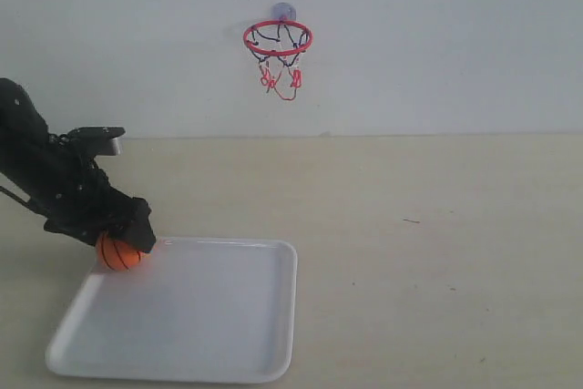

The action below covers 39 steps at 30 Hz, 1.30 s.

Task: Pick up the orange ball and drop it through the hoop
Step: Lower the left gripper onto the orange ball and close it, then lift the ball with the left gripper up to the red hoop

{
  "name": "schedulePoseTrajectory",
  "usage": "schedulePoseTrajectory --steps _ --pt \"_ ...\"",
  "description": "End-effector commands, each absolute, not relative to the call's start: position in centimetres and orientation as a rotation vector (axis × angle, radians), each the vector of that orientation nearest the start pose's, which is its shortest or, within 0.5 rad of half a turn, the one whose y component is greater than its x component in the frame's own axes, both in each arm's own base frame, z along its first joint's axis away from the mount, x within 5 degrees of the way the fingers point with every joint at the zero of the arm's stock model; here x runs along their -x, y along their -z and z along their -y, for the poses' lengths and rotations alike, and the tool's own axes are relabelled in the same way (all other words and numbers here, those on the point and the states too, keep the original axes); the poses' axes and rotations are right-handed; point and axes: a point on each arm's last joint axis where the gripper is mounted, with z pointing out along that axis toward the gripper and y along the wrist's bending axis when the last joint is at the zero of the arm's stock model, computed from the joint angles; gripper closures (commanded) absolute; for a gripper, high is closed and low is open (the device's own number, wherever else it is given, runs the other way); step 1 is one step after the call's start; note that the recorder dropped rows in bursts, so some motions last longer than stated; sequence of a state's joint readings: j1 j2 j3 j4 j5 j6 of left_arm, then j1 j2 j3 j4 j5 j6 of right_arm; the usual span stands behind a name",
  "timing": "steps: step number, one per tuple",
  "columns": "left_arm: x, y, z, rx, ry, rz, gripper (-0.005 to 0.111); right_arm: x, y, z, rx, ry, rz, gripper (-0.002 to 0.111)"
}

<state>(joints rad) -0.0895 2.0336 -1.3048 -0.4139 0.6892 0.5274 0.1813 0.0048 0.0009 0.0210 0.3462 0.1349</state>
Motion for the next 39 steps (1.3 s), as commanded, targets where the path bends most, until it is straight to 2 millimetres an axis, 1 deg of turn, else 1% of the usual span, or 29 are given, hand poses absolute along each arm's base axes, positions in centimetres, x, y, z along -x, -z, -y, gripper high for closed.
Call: schedulePoseTrajectory --steps 1,2,4,5,6,7,8,9,12,15,19,20,23,25,27,30,33,34,36,37,38,39 --pt "-39.7 -14.1 6.0 -0.485 0.326 -2.784 0.031 -5.3 -18.3 -1.0 0.034 -0.237 -1.824 0.108" --pt "-39.8 -13.9 6.0 -0.485 0.327 -2.788 0.033 -5.3 -18.3 -1.0 0.034 -0.237 -1.824 0.108" --pt "-39.8 -13.5 6.0 -0.487 0.325 -2.791 0.045 -5.3 -18.3 -1.0 0.034 -0.237 -1.824 0.108" --pt "-39.9 -13.3 6.0 -0.486 0.325 -2.797 0.056 -5.3 -18.3 -1.0 0.034 -0.237 -1.824 0.108" --pt "-39.9 -13.2 6.0 -0.486 0.324 -2.797 0.063 -5.3 -18.3 -1.0 0.034 -0.237 -1.824 0.108" --pt "-39.9 -13.2 6.0 -0.487 0.326 -2.797 0.078 -5.3 -18.3 -1.0 0.034 -0.237 -1.824 0.108" --pt "-40.1 -13.6 6.0 -0.491 0.329 -2.792 0.088 -5.3 -18.3 -1.0 0.034 -0.237 -1.824 0.108" --pt "-40.7 -14.6 6.2 -0.495 0.345 -2.773 0.102 -5.3 -18.3 -1.0 0.034 -0.237 -1.824 0.108" --pt "-42.3 -17.8 6.6 -0.489 0.366 -2.673 0.103 -5.3 -18.3 -1.0 0.034 -0.237 -1.824 0.108" --pt "-44.2 -21.5 7.2 -0.448 0.415 -2.537 0.103 -5.3 -18.3 -1.0 0.034 -0.237 -1.824 0.108" --pt "-46.8 -26.5 8.4 -0.44 0.541 -2.314 0.103 -5.3 -18.3 -1.0 0.034 -0.237 -1.824 0.108" --pt "-47.4 -27.5 8.7 -0.435 0.568 -2.268 0.103 -5.3 -18.3 -1.0 0.034 -0.237 -1.824 0.108" --pt "-49.5 -29.4 9.3 -0.407 0.631 -2.16 0.103 -5.3 -18.3 -1.0 0.034 -0.237 -1.824 0.108" --pt "-50.9 -30.4 9.7 -0.409 0.67 -2.092 0.103 -5.3 -18.3 -1.0 0.034 -0.237 -1.824 0.108" --pt "-51.9 -30.9 10.2 -0.424 0.738 -2.031 0.103 -5.3 -18.3 -1.0 0.035 -0.235 -1.824 0.108" --pt "-53.1 -31.6 10.8 -0.451 0.812 -1.929 0.103 -5.3 -18.3 -1.0 0.035 -0.235 -1.824 0.108" --pt "-54.1 -31.4 11.6 -0.437 0.869 -1.857 0.103 -5.3 -18.3 -1.0 0.033 -0.237 -1.824 0.108" --pt "-54.3 -31.7 12.4 -0.43 0.904 -1.811 0.103 -5.3 -18.3 -1.0 0.033 -0.237 -1.824 0.108" --pt "-54.7 -31.2 13.5 -0.41 0.942 -1.758 0.103 -5.3 -18.3 -1.0 0.033 -0.237 -1.824 0.108" --pt "-54.9 -31.0 14.1 -0.41 0.933 -1.738 0.103 -5.3 -18.3 -1.0 0.033 -0.237 -1.824 0.108" --pt "-55.2 -30.5 15.2 -0.408 0.902 -1.714 0.103 -5.3 -18.3 -1.0 0.033 -0.237 -1.824 0.108" --pt "-55.3 -30.2 15.7 -0.415 0.89 -1.706 0.103 -5.3 -18.3 -1.0 0.033 -0.237 -1.824 0.108"
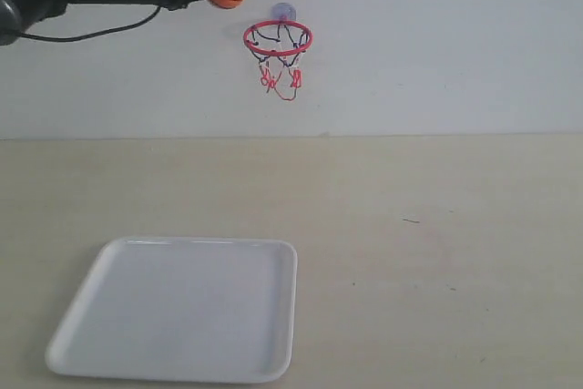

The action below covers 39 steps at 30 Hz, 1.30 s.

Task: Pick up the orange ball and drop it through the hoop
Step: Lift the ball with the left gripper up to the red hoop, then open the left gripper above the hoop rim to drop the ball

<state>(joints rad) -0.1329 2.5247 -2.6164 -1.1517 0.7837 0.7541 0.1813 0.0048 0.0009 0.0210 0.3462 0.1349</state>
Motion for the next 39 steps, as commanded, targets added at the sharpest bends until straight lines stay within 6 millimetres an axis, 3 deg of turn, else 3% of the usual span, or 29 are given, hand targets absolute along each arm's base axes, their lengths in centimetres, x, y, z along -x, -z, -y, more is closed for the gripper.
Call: schedulePoseTrajectory --steps 1,4,17,21,29,34,39 --pt "-55.4 -29.6 16.6 -0.407 0.891 -1.706 0.103 -5.3 -18.3 -1.0 0.033 -0.237 -1.824 0.108" --pt "-55.4 -28.2 18.1 -0.405 0.989 -1.679 0.103 -5.3 -18.3 -1.0 0.033 -0.237 -1.824 0.108" --pt "-55.9 -26.8 18.2 -0.384 1.051 -1.616 0.101 -5.3 -18.3 -1.0 0.033 -0.237 -1.824 0.108" --pt "-56.2 -26.4 17.9 -0.36 1.061 -1.58 0.089 -5.3 -18.3 -1.0 0.033 -0.237 -1.824 0.108" --pt "-56.7 -26.4 17.1 -0.302 1.035 -1.584 0.053 -5.3 -18.3 -1.0 0.033 -0.237 -1.824 0.108" --pt "-57.1 -26.2 16.7 -0.198 1.051 -1.622 0.041 -5.3 -18.3 -1.0 0.033 -0.237 -1.824 0.108" --pt "-57.0 -26.2 16.8 -0.201 1.051 -1.623 0.041 -5.3 -18.3 -1.0 0.033 -0.237 -1.824 0.108"
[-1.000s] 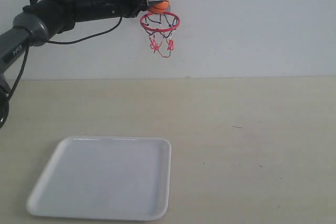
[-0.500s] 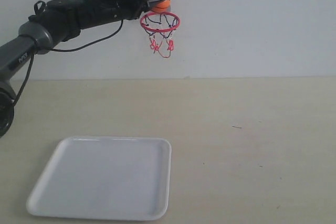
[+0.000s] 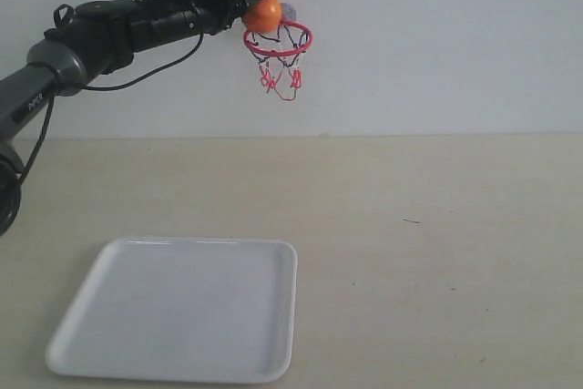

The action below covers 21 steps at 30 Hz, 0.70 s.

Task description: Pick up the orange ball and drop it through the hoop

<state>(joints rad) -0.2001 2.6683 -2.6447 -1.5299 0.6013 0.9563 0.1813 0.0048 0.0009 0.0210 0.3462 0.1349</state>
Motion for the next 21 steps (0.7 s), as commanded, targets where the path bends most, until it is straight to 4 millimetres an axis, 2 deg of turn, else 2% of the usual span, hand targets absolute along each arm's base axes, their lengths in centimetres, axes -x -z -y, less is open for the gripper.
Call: schedulePoseTrajectory --steps 1,11,13,18,21 --pt "-57.0 -26.2 16.8 -0.204 1.053 -1.624 0.041 -5.3 -18.3 -1.0 0.033 -0.237 -1.824 0.108" --pt "-56.9 -26.1 16.2 -0.263 1.053 -1.64 0.045 -5.3 -18.3 -1.0 0.033 -0.237 -1.824 0.108" --pt "-56.6 -26.0 15.9 -0.314 1.092 -1.649 0.053 -5.3 -18.3 -1.0 0.033 -0.237 -1.824 0.108" --pt "-55.9 -25.7 13.0 -0.432 1.236 -1.689 0.101 -5.3 -18.3 -1.0 0.033 -0.237 -1.824 0.108" --pt "-55.2 -25.6 11.3 -0.496 1.327 -1.718 0.103 -5.3 -18.3 -1.0 0.033 -0.237 -1.824 0.108"
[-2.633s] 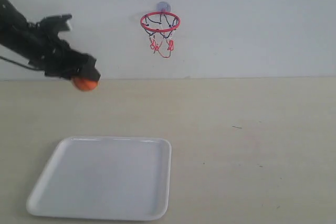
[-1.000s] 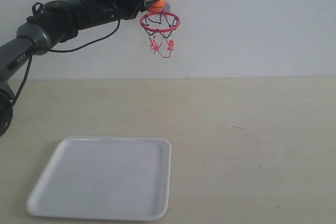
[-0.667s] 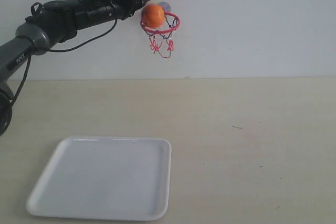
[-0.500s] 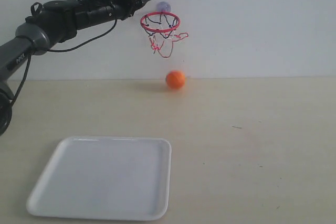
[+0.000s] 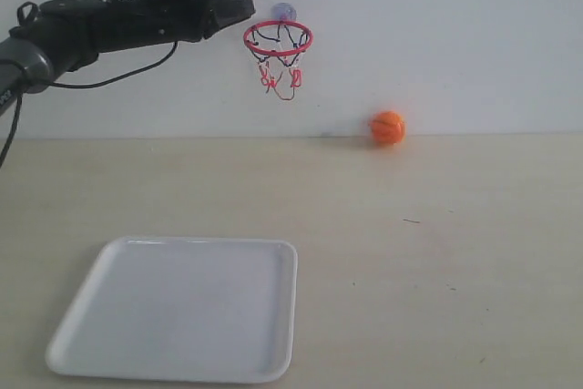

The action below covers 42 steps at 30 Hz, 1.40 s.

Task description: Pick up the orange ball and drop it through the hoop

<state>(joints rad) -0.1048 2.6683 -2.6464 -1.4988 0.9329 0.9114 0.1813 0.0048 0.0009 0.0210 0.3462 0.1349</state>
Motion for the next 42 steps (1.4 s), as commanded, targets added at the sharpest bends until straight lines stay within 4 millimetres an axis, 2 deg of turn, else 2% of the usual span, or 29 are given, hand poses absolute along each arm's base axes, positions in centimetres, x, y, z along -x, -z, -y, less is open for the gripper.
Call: schedulePoseTrajectory --steps 1,6,10,19,23,28,31,36,38,42 --pt "-55.1 -25.6 10.7 -0.491 1.36 -1.734 0.103 -5.3 -18.3 -1.0 0.033 -0.237 -1.824 0.108" --pt "-54.8 -25.5 8.5 -0.465 1.43 -1.774 0.103 -5.3 -18.3 -1.0 0.033 -0.237 -1.824 0.108" --pt "-54.8 -25.2 8.2 -0.39 1.429 -1.903 0.103 -5.3 -18.3 -1.0 0.033 -0.237 -1.824 0.108" --pt "-53.4 -28.4 10.3 -0.448 1.341 -1.986 0.103 -5.3 -18.3 -1.0 0.033 -0.237 -1.824 0.108" --pt "-53.0 -29.2 10.2 -0.441 1.238 -2.078 0.103 -5.3 -18.3 -1.0 0.033 -0.237 -1.824 0.108" --pt "-51.9 -30.9 10.1 -0.444 1.228 -2.088 0.103 -5.3 -18.3 -1.0 0.033 -0.237 -1.824 0.108" --pt "-51.1 -30.9 9.9 -0.452 1.184 -2.148 0.103 -5.3 -18.3 -1.0 0.033 -0.237 -1.824 0.108" --pt "-48.3 -29.2 9.3 -0.524 1.105 -2.289 0.103 -5.3 -18.3 -1.0 0.033 -0.237 -1.824 0.108" --pt "-46.2 -28.9 9.2 -0.556 1.115 -2.318 0.103 -5.3 -18.3 -1.0 0.033 -0.237 -1.824 0.108" --pt "-41.0 -26.8 9.3 -0.59 1.216 -2.37 0.103 -5.3 -18.3 -1.0 0.033 -0.237 -1.824 0.108"
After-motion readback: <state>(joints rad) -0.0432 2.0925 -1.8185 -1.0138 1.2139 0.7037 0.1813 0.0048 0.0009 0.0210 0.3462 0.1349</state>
